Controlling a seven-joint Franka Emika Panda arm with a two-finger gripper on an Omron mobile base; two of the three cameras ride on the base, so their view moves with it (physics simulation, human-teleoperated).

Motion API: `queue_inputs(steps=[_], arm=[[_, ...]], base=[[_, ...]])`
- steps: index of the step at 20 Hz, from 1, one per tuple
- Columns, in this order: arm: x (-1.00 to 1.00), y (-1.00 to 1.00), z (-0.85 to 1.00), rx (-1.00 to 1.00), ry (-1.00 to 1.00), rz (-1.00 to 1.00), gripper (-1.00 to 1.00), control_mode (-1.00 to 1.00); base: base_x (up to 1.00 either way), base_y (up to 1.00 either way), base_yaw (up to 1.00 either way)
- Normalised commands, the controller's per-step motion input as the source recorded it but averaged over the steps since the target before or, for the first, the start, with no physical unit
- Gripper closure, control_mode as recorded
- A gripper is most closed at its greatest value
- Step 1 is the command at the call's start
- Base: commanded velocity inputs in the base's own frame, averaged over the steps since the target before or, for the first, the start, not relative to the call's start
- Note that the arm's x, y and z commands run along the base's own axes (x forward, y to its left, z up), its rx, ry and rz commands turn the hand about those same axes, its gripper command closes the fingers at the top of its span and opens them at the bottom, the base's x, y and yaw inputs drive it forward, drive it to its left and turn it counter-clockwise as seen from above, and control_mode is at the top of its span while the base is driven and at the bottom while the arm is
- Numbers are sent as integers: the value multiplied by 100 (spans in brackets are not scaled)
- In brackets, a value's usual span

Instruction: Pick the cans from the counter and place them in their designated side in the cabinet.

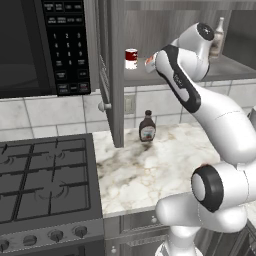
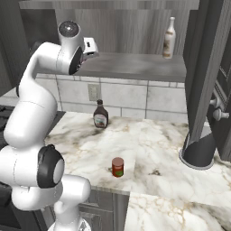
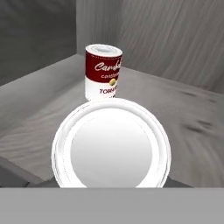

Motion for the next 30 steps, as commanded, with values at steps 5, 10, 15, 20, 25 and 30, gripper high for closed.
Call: queue_inputs(steps=[5, 10, 15, 20, 25, 30], arm=[[27, 2, -4, 0, 1, 0, 100, -100], [27, 2, -4, 0, 1, 0, 100, -100], [24, 0, -5, -1, 1, 0, 100, -100], [18, 0, -9, -2, 1, 0, 100, -100], [18, 0, -12, -2, 1, 0, 100, -100], [19, 0, -12, -2, 2, 0, 100, -100]], base=[[0, 0, 0], [0, 0, 0], [0, 0, 0], [0, 0, 0], [0, 0, 0], [0, 0, 0]])
